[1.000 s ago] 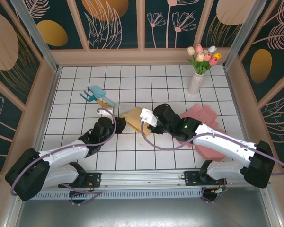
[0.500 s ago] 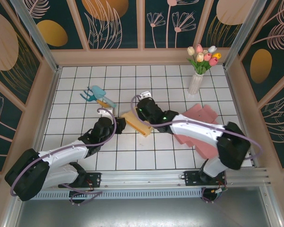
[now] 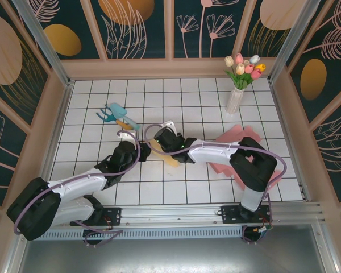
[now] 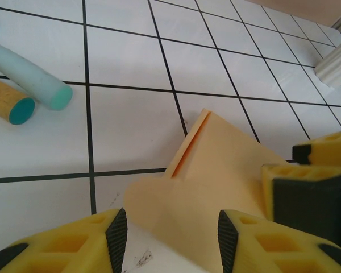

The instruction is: Fold the paper box

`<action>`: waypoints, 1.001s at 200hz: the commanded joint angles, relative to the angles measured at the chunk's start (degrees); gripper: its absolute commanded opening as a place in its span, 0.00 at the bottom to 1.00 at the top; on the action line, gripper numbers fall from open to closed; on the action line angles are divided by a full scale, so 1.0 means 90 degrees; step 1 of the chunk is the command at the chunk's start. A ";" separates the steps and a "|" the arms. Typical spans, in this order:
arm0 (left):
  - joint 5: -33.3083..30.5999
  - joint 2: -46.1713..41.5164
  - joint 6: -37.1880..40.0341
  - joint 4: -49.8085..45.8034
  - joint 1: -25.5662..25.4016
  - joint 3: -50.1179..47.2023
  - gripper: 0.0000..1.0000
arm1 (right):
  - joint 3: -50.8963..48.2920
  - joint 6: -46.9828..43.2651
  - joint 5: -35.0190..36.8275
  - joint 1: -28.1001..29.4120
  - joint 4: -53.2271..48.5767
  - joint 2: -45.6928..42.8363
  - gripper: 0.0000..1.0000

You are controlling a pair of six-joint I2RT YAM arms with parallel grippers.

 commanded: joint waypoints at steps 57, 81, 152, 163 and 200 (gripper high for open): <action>0.0162 -0.0104 0.0192 -0.0088 -0.0033 0.0004 0.49 | -0.0905 -0.1280 -0.0802 0.0140 0.0839 -0.0254 0.46; 0.0193 -0.0002 -0.0048 -0.0161 -0.0030 0.0059 0.49 | -0.1029 -0.1677 -0.0919 0.0135 0.0882 -0.0356 0.46; 0.0775 0.0137 -0.0540 -0.0317 -0.0037 0.0193 0.49 | -0.1395 -0.2200 -0.1371 0.0096 0.1049 -0.0522 0.46; 0.0824 0.0121 -0.0597 -0.0330 -0.0036 0.0188 0.49 | -0.1462 -0.2201 -0.1371 0.0092 0.1112 -0.0550 0.46; 0.0935 0.0264 -0.0650 -0.0397 -0.0036 0.0242 0.49 | -0.1552 -0.2189 -0.1423 0.0038 0.1198 -0.0594 0.46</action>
